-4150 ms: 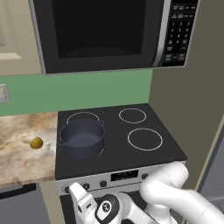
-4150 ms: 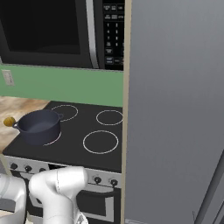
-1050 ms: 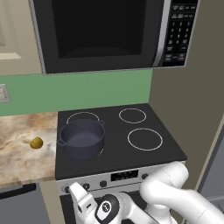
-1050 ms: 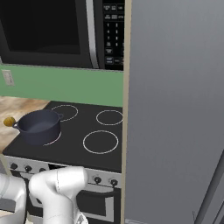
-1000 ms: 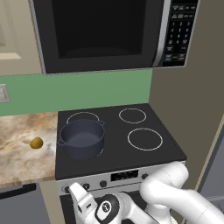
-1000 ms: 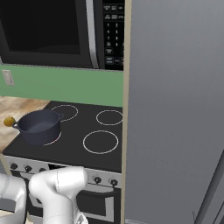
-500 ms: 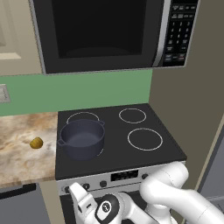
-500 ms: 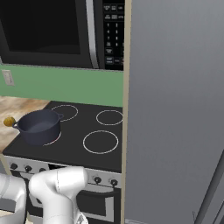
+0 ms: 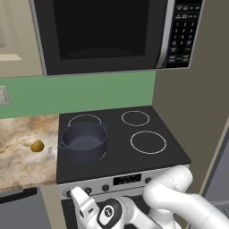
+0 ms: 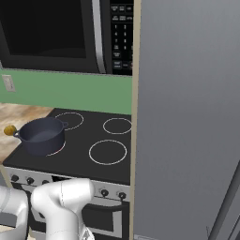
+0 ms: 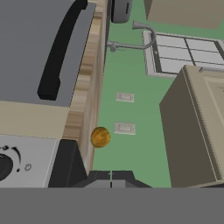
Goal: Turn on the burner for the pot on the stove. Wait thirty seconds for the pot to heat up. Then add the squash to the pot.
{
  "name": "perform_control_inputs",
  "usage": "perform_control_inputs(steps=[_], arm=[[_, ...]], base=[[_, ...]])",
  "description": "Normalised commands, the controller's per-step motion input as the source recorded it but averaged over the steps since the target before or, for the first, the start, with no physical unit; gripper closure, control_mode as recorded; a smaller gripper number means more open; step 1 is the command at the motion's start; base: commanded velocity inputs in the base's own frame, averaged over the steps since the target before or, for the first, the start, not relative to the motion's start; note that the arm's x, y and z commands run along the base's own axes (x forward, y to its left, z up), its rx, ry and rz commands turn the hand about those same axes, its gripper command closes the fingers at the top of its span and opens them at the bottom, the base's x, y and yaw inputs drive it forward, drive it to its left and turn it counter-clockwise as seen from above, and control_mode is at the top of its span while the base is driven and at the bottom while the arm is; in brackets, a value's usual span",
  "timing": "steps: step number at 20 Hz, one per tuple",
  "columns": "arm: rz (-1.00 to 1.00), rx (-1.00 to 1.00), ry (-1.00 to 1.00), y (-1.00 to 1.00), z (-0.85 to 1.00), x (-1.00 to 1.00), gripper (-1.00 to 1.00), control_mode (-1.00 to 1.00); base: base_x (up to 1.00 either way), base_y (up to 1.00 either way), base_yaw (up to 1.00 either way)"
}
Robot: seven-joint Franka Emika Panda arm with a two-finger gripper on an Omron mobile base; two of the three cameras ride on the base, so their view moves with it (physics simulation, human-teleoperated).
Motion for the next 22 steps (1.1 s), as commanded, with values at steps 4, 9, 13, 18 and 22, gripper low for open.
perform_control_inputs(steps=[4, 9, 13, 18, 22], arm=[[0.0, 0.0, 0.0, 0.0, 0.0, 0.0, 1.0, -1.0], [0.0, 0.0, 0.0, 0.0, 0.0, 0.0, 1.0, -1.0], [0.0, 0.0, 0.0, 0.0, 0.0, 0.0, 1.0, -1.0], [0.0, 0.0, 0.0, 0.0, 0.0, 0.0, 1.0, -1.0], [0.0, 0.0, 0.0, 0.0, 0.0, 0.0, 1.0, -1.0]], base=[[0.0, 0.0, 0.0], [0.0, 0.0, 0.0], [0.0, 0.0, 0.0], [0.0, 0.0, 0.0], [0.0, 0.0, 0.0]])
